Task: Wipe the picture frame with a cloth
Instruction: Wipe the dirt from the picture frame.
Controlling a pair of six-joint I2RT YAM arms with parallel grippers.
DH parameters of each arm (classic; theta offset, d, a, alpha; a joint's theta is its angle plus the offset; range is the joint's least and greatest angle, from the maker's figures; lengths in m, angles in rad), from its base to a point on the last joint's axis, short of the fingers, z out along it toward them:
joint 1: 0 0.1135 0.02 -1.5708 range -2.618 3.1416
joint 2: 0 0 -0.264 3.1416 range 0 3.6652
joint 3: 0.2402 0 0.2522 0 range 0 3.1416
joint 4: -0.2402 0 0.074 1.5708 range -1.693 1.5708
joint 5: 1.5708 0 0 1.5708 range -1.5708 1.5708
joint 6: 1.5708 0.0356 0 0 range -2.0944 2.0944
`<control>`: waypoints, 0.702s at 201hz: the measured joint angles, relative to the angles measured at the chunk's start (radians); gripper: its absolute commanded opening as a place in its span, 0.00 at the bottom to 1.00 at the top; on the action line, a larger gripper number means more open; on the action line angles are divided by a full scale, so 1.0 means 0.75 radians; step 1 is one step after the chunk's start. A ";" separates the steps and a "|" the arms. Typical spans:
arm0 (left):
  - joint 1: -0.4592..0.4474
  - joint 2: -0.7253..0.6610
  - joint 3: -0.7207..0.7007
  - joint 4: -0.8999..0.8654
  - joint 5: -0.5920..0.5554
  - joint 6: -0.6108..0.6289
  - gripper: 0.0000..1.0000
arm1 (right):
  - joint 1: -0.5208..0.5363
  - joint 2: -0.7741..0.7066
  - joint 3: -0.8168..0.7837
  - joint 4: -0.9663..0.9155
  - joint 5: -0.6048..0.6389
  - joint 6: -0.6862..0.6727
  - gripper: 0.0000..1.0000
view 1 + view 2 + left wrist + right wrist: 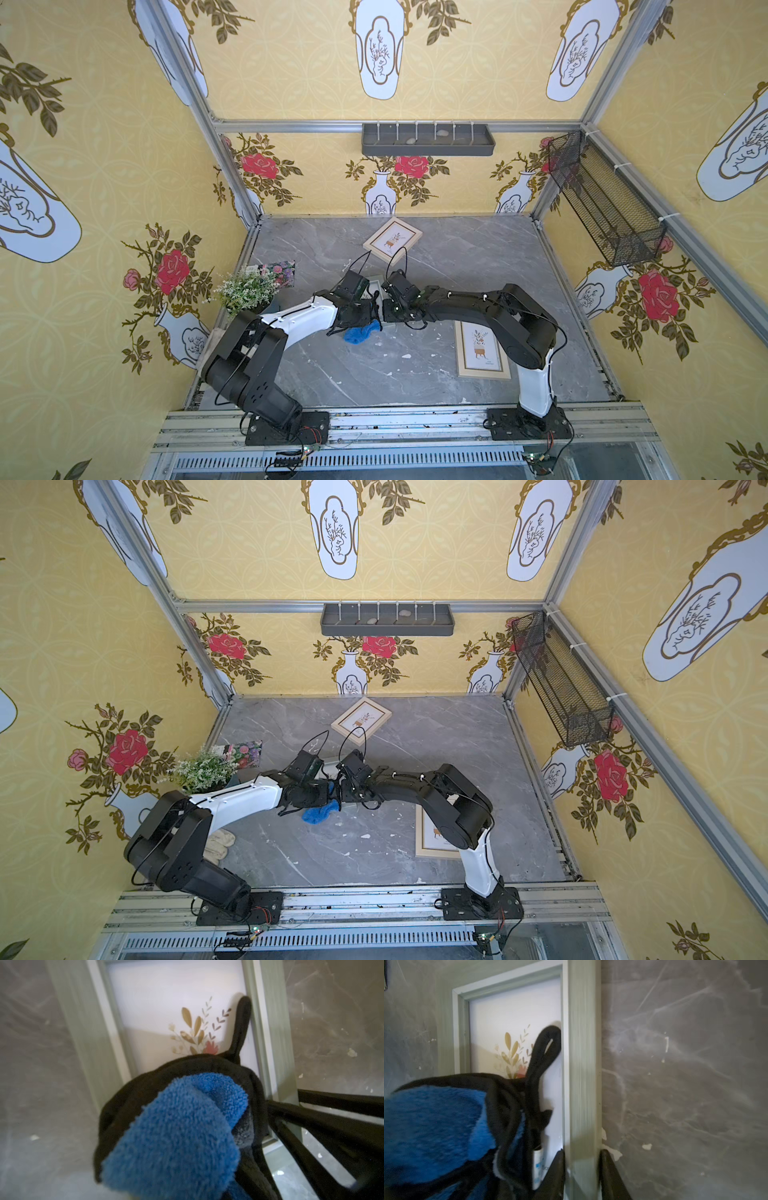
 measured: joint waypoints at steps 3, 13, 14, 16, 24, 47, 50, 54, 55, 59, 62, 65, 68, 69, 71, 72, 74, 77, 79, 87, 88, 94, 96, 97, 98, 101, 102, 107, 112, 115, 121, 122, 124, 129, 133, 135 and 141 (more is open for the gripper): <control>-0.003 0.008 0.005 0.004 0.003 -0.005 0.00 | 0.000 0.001 0.001 -0.001 0.000 0.000 0.15; -0.007 0.025 0.013 0.022 0.009 -0.027 0.00 | 0.000 0.001 0.001 -0.002 0.001 0.000 0.15; -0.007 0.025 0.013 0.023 0.009 -0.029 0.00 | 0.000 0.001 0.001 -0.002 0.001 0.000 0.15; -0.007 0.027 0.012 0.025 0.009 -0.031 0.00 | 0.000 0.001 0.000 -0.002 0.001 0.000 0.15; 0.004 0.018 -0.004 0.042 0.011 -0.040 0.00 | -0.001 0.000 -0.004 0.001 0.002 0.000 0.15; 0.072 -0.066 -0.098 0.083 0.049 -0.068 0.00 | -0.002 -0.009 -0.026 0.028 0.001 0.003 0.15; 0.078 -0.075 -0.106 0.083 0.052 -0.069 0.00 | -0.002 -0.010 -0.028 0.032 0.001 0.004 0.16; 0.084 -0.087 -0.114 0.085 0.057 -0.069 0.00 | -0.002 -0.010 -0.029 0.033 0.001 0.005 0.15; 0.085 -0.092 -0.117 0.086 0.058 -0.069 0.00 | -0.002 -0.010 -0.029 0.033 0.001 0.005 0.16; 0.087 -0.101 -0.124 0.089 0.059 -0.069 0.00 | -0.002 -0.010 -0.029 0.034 0.001 0.005 0.15; 0.089 -0.110 -0.130 0.090 0.059 -0.069 0.00 | -0.002 -0.010 -0.029 0.034 0.001 0.005 0.15; 0.090 -0.116 -0.134 0.091 0.059 -0.074 0.00 | -0.002 -0.010 -0.028 0.034 0.000 0.005 0.15; 0.089 -0.123 -0.140 0.091 0.060 -0.082 0.00 | -0.002 -0.010 -0.028 0.034 0.000 0.005 0.15; 0.088 -0.125 -0.141 0.091 0.061 -0.085 0.00 | -0.002 -0.010 -0.027 0.034 0.000 0.005 0.15; 0.087 -0.128 -0.143 0.091 0.063 -0.090 0.00 | -0.002 -0.009 -0.026 0.033 0.000 0.005 0.15; 0.086 -0.129 -0.145 0.091 0.064 -0.092 0.00 | -0.002 -0.008 -0.026 0.032 0.000 0.005 0.15; 0.084 -0.133 -0.149 0.094 0.064 -0.099 0.00 | -0.002 -0.008 -0.024 0.031 0.000 0.005 0.15; 0.082 -0.136 -0.153 0.097 0.064 -0.104 0.00 | -0.002 -0.006 -0.022 0.030 0.000 0.005 0.16; 0.077 -0.138 -0.155 0.099 0.064 -0.110 0.00 | -0.002 -0.006 -0.020 0.027 -0.001 0.005 0.15; 0.056 -0.138 -0.158 0.104 0.057 -0.135 0.00 | -0.002 -0.002 -0.013 0.019 -0.001 0.005 0.15; 0.053 -0.137 -0.158 0.104 0.056 -0.137 0.00 | -0.002 -0.002 -0.012 0.017 -0.001 0.005 0.15; 0.028 -0.130 -0.154 0.107 0.051 -0.156 0.00 | -0.002 0.001 -0.007 0.010 -0.001 0.005 0.15; 0.020 -0.128 -0.152 0.108 0.049 -0.162 0.00 | -0.002 0.001 -0.006 0.009 -0.001 0.005 0.15; 0.012 -0.124 -0.149 0.110 0.046 -0.168 0.00 | -0.002 0.001 -0.005 0.008 -0.001 0.005 0.15; 0.007 -0.122 -0.148 0.111 0.044 -0.170 0.00 | -0.002 0.002 -0.004 0.007 -0.001 0.005 0.15; -0.005 -0.115 -0.142 0.115 0.040 -0.174 0.00 | -0.002 0.002 -0.002 0.003 -0.001 0.004 0.15; -0.009 -0.113 -0.140 0.116 0.040 -0.176 0.00 | -0.002 0.002 -0.002 0.002 -0.001 0.004 0.15; -0.032 -0.096 -0.128 0.132 0.041 -0.195 0.00 | -0.002 0.003 0.001 -0.001 -0.001 0.004 0.15; -0.052 -0.077 -0.120 0.153 0.043 -0.209 0.00 | -0.002 0.003 0.002 -0.002 -0.001 0.004 0.15; -0.061 -0.069 -0.116 0.170 0.044 -0.214 0.00 | -0.002 0.003 0.002 -0.003 -0.001 0.004 0.15; -0.077 -0.052 -0.114 0.201 0.049 -0.233 0.00 | -0.002 0.003 0.003 -0.004 -0.001 0.004 0.15; -0.078 -0.050 -0.114 0.204 0.050 -0.235 0.00 | -0.002 0.003 0.003 -0.004 -0.001 0.004 0.15; -0.081 -0.046 -0.115 0.211 0.052 -0.240 0.00 | -0.002 0.003 0.003 -0.004 -0.001 0.004 0.15; -0.085 -0.037 -0.117 0.231 0.056 -0.253 0.00 | -0.002 0.003 0.003 -0.004 -0.001 0.004 0.15; -0.086 -0.032 -0.121 0.247 0.062 -0.267 0.00 | -0.002 0.003 0.002 -0.004 -0.001 0.004 0.15; -0.086 -0.031 -0.123 0.252 0.064 -0.270 0.00 | -0.002 0.003 0.002 -0.004 -0.001 0.004 0.15; -0.084 -0.030 -0.131 0.272 0.066 -0.282 0.00 | -0.002 0.003 0.001 -0.003 -0.001 0.004 0.15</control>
